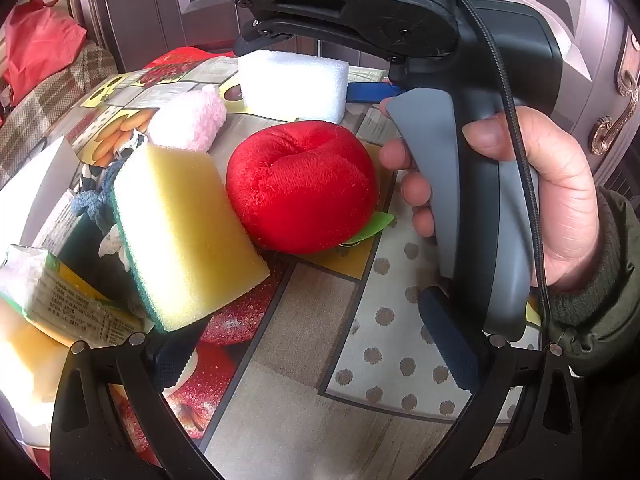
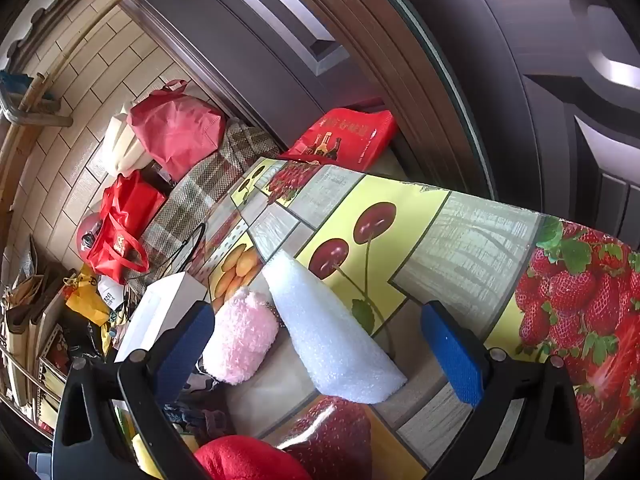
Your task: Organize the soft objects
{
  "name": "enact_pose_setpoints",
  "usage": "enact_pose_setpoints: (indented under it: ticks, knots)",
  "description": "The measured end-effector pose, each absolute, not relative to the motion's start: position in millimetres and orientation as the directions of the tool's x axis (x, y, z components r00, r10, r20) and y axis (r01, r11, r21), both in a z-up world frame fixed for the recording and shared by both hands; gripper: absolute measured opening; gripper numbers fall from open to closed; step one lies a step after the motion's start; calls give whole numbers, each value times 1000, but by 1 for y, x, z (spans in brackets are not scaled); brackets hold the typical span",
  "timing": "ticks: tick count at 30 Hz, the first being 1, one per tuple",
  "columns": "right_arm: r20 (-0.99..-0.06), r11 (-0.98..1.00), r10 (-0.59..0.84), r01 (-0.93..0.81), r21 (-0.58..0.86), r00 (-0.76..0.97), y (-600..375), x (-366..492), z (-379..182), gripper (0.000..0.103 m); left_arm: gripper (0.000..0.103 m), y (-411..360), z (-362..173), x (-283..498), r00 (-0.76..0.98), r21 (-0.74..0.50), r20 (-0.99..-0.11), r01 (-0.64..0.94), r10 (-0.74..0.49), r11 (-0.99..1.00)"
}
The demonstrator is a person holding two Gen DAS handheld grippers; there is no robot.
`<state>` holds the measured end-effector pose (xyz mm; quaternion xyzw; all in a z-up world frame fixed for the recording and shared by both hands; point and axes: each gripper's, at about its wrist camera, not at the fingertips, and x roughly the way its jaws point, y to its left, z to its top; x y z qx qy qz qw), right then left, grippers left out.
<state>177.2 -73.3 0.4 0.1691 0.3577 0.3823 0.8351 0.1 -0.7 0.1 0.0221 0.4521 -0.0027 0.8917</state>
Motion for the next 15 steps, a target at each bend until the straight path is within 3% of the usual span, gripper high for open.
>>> enact_pose_setpoints:
  ticks: [15]
  knots:
    - [-467, 649, 760, -518, 557, 451, -74, 177, 0, 103, 102, -9, 4, -2, 595, 26, -804, 18, 10, 999]
